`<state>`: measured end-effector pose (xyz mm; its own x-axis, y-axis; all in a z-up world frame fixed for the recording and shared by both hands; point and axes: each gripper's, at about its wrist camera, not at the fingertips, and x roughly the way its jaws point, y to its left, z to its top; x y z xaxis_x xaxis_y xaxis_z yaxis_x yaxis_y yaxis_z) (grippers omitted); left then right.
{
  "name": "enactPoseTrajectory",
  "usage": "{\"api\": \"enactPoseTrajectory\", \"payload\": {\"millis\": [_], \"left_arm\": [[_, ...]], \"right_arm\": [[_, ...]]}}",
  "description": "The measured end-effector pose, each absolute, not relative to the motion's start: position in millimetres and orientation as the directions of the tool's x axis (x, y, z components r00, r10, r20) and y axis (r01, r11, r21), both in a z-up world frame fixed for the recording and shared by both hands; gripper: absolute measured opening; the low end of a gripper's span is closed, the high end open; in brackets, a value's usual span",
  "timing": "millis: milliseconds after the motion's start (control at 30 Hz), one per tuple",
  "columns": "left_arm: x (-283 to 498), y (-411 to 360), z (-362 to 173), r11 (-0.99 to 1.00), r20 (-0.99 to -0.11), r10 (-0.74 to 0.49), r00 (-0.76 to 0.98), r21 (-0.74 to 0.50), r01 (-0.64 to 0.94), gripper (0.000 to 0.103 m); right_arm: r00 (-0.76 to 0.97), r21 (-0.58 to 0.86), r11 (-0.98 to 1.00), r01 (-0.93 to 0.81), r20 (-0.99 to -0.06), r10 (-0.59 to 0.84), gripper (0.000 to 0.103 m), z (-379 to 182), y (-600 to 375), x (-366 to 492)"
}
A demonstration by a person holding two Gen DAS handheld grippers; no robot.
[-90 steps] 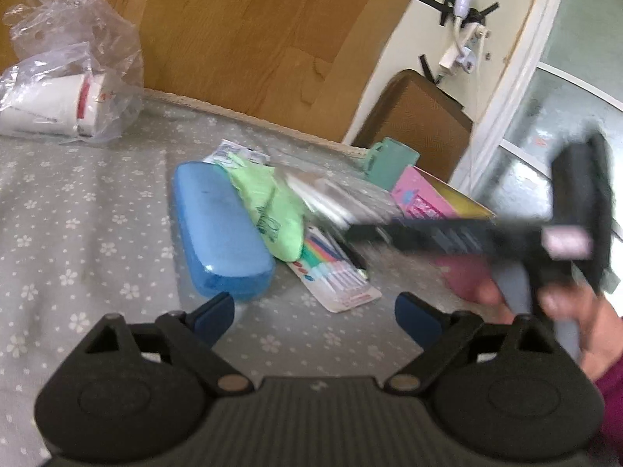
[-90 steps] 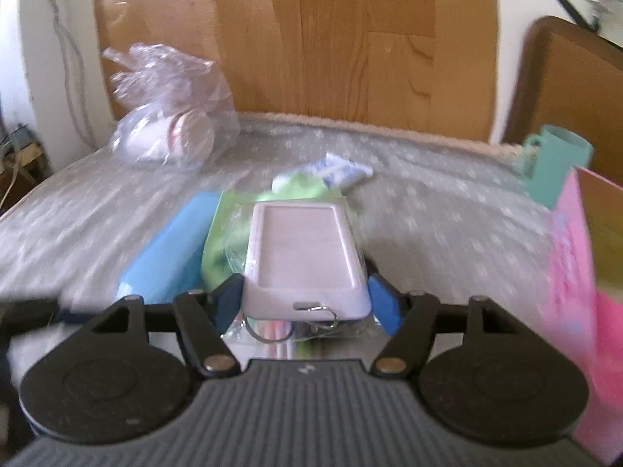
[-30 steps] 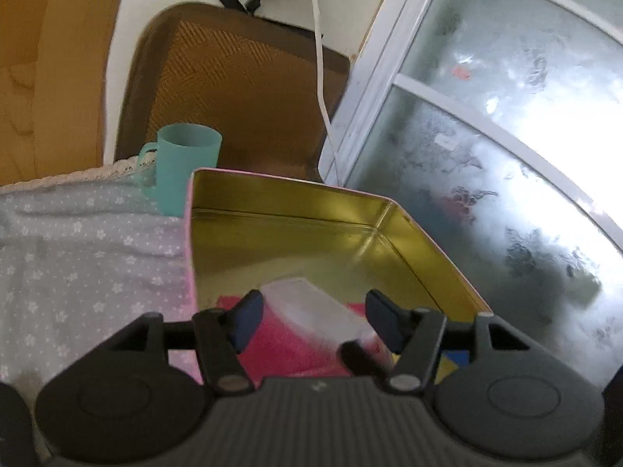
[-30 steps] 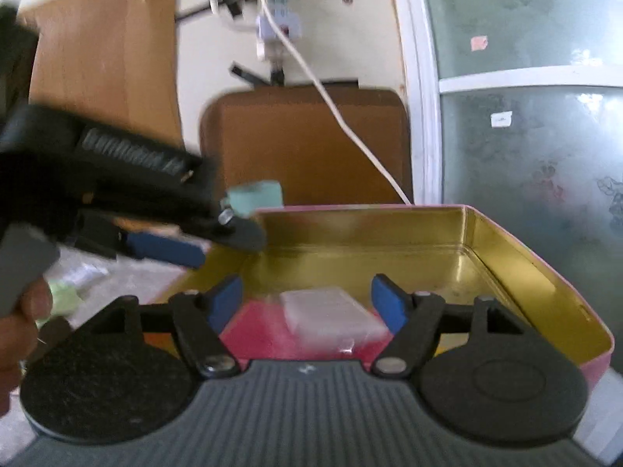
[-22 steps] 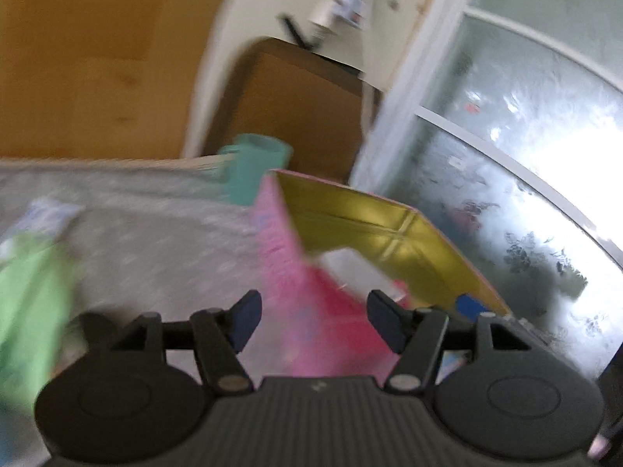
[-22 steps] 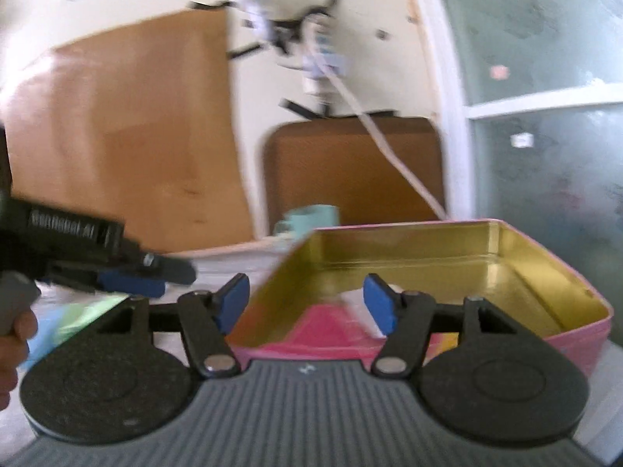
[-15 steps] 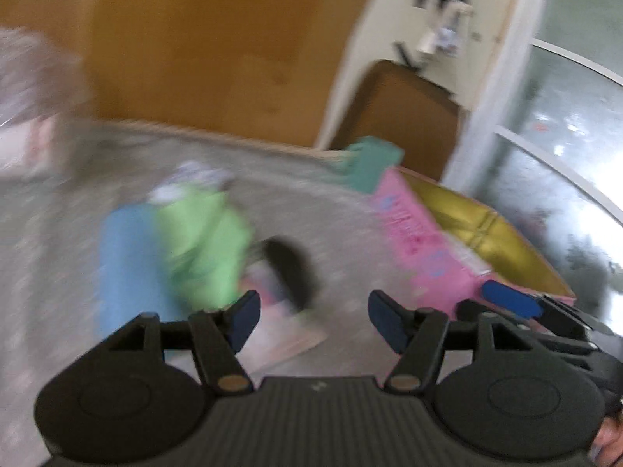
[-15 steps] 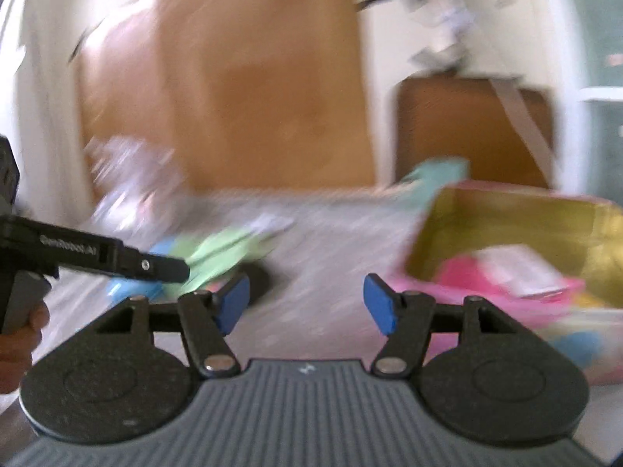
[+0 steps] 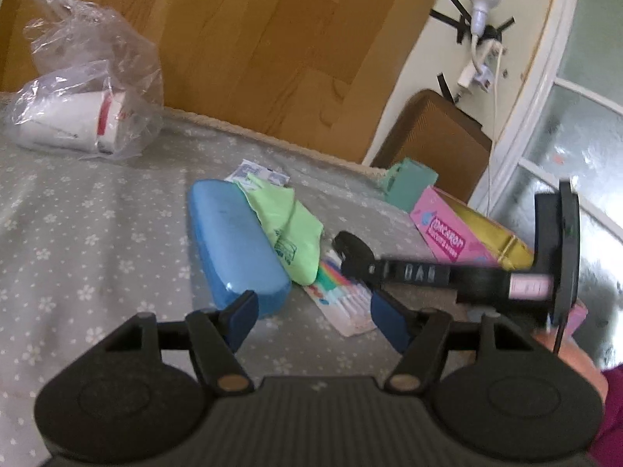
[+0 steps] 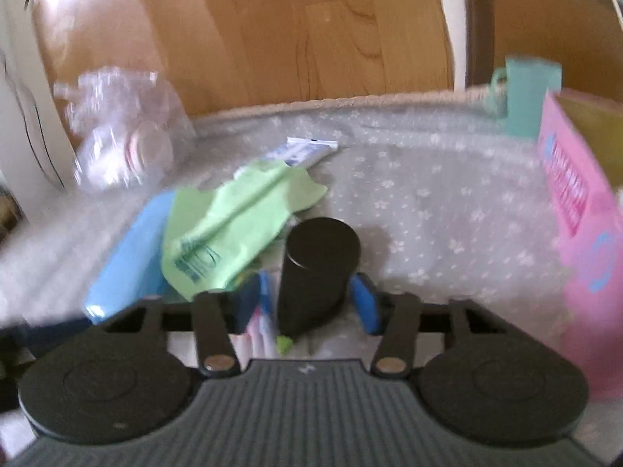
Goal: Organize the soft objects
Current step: 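Grasp the black marker with the right tool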
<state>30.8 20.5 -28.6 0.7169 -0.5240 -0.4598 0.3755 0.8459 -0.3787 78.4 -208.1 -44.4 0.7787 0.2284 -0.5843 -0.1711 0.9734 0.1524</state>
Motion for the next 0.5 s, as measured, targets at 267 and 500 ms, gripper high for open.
{"api": "enactPoseTrajectory", "payload": {"millis": [267,500], "left_arm": [[25,18,-29,0.808,-0.445,-0.585,0.678,-0.4,0.434,0.068],[20,-2,-28,0.779,-0.477,-0.627,0.616,-0.408,0.477,0.068]], "right_arm": [[0.76,0.238,0.959,-0.156,-0.591,0.27,0.041,-42,-221,49],[0.79,0.144,0.972,-0.187,-0.566,0.236,0.041,-42,-235,-45]]}}
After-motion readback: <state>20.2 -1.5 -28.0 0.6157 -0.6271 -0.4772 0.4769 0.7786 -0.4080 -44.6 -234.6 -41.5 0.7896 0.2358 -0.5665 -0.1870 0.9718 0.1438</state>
